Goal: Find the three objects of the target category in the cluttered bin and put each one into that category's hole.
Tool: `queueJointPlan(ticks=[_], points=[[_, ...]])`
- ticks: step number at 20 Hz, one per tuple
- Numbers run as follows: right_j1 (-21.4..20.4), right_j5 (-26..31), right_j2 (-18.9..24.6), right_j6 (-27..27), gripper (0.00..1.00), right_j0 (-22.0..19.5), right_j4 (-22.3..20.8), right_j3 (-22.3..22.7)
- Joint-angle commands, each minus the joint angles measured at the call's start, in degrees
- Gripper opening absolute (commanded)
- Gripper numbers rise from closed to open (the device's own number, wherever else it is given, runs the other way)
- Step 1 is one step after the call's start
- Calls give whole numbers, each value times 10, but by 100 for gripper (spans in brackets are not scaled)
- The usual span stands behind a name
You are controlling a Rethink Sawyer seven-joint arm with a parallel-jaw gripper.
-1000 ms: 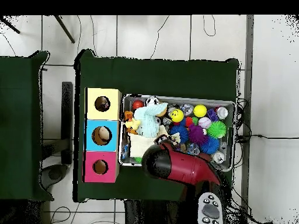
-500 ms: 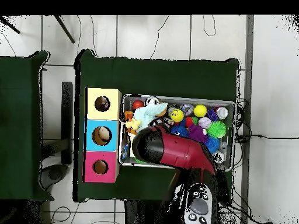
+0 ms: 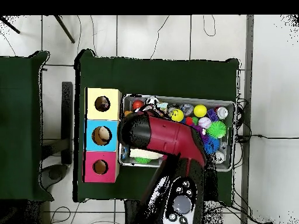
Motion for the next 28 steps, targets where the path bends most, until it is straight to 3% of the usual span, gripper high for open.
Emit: queueJointPlan(ticks=[1, 15, 28], points=[[42, 107, -8, 147, 0, 24, 49, -97], [70, 156, -27, 155, 0, 42, 106, -162], [137, 268, -62, 200, 0, 59, 141, -309]])
